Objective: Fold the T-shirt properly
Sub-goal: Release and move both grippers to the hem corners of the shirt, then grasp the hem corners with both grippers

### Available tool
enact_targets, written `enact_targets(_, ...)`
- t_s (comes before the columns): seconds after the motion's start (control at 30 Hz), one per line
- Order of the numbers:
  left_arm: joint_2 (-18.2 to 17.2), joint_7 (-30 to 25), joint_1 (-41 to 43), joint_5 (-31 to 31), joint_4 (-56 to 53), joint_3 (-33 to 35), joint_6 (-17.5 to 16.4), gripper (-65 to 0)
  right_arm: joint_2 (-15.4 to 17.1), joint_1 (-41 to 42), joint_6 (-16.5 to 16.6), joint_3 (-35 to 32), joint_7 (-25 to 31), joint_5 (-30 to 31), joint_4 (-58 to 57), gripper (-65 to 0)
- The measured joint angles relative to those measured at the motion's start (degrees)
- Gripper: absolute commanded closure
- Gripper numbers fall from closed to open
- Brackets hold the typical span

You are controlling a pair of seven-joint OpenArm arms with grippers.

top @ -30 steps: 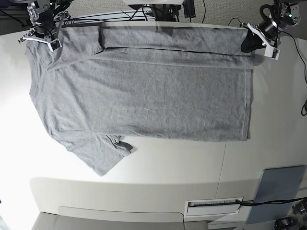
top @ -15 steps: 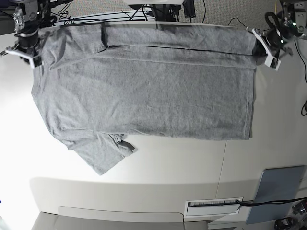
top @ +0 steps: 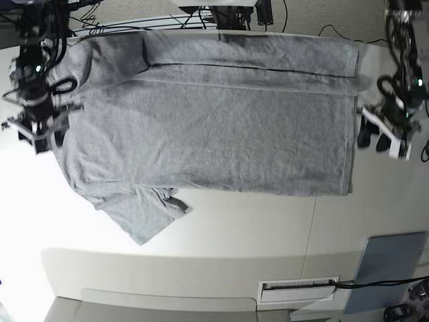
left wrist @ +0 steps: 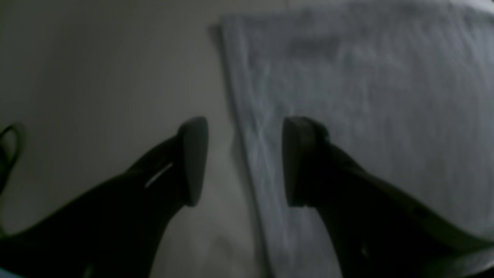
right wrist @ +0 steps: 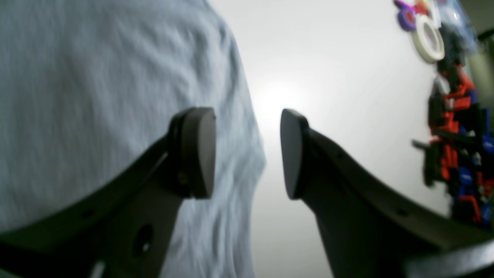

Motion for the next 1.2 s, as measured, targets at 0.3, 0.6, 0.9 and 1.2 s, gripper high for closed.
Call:
enact_targets(0.3,0.98,0.87,-20.11,2.01,-24.13,8.04,0.35,-31.8,-0.11,6.43,5.42,0.04,-1.86,5.81,-6.95,-27.1)
enact_targets(0.6,0.72,-1.46,-37.88,6.99,-45.20,19.67,4.70,-31.8,-0.09,6.38,6.29,0.07,-3.80,5.79,-7.04,-27.1)
enact_targets(0.9,1.90,-2.29,-43.56,6.64,-58.95,20.50,-4.15,-31.8,-0.11,6.38,6.29,0.07,-3.76,5.79,-7.04,-27.1)
enact_targets(1.2,3.17,-3.67,-43.56,6.56,-59.84,20.24,-6.95,-10.8,-0.11,6.40,6.27,0.07,-0.02,5.79,-7.04,-27.1)
